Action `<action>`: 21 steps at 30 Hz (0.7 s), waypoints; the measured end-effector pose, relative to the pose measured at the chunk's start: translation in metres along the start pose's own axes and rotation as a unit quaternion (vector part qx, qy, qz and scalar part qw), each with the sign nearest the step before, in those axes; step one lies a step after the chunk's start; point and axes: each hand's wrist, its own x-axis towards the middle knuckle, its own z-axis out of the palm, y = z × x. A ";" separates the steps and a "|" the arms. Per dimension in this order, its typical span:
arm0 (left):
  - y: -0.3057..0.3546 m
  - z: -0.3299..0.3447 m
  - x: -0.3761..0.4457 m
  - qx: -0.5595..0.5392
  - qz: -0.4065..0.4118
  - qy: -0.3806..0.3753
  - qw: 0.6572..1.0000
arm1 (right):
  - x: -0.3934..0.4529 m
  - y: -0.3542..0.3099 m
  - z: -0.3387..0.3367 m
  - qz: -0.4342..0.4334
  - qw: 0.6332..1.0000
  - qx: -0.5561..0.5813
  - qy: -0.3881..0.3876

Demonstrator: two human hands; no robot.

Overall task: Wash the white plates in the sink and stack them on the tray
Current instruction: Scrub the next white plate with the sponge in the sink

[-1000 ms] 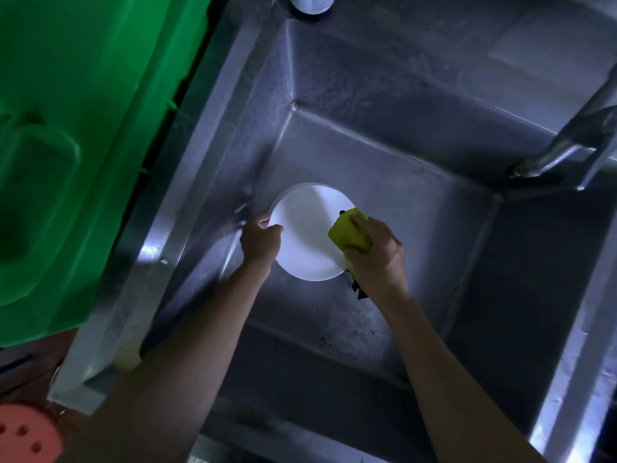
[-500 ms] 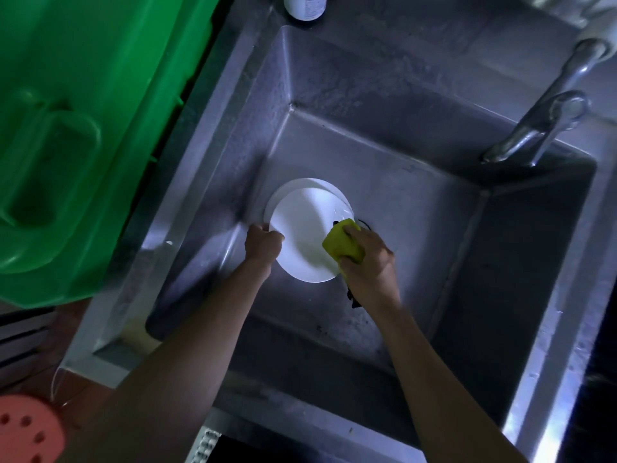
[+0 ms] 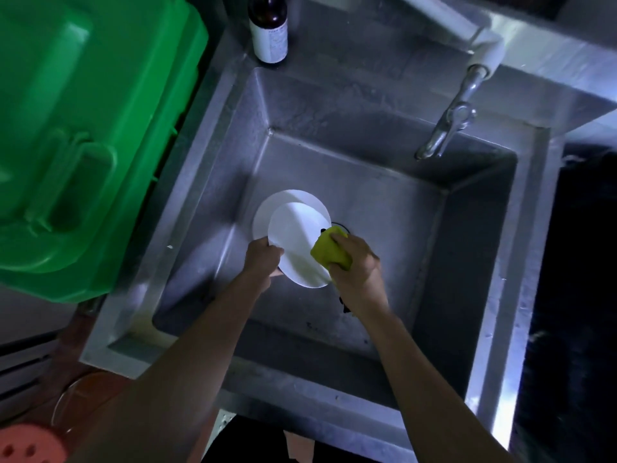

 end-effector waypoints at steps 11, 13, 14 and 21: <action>0.032 -0.006 -0.094 -0.076 0.024 -0.129 0.988 | -0.020 -0.069 -0.059 -0.083 0.991 -0.011 0.101; 0.036 -0.009 -0.108 -0.072 0.044 -0.168 0.982 | -0.024 -0.081 -0.061 -0.089 0.991 -0.008 0.097; 0.038 -0.009 -0.114 -0.071 0.054 -0.186 0.978 | -0.027 -0.086 -0.061 -0.087 0.992 -0.012 0.093; 0.056 -0.005 -0.136 -0.078 0.060 -0.197 0.976 | -0.047 -0.101 -0.056 -0.137 0.983 -0.086 0.092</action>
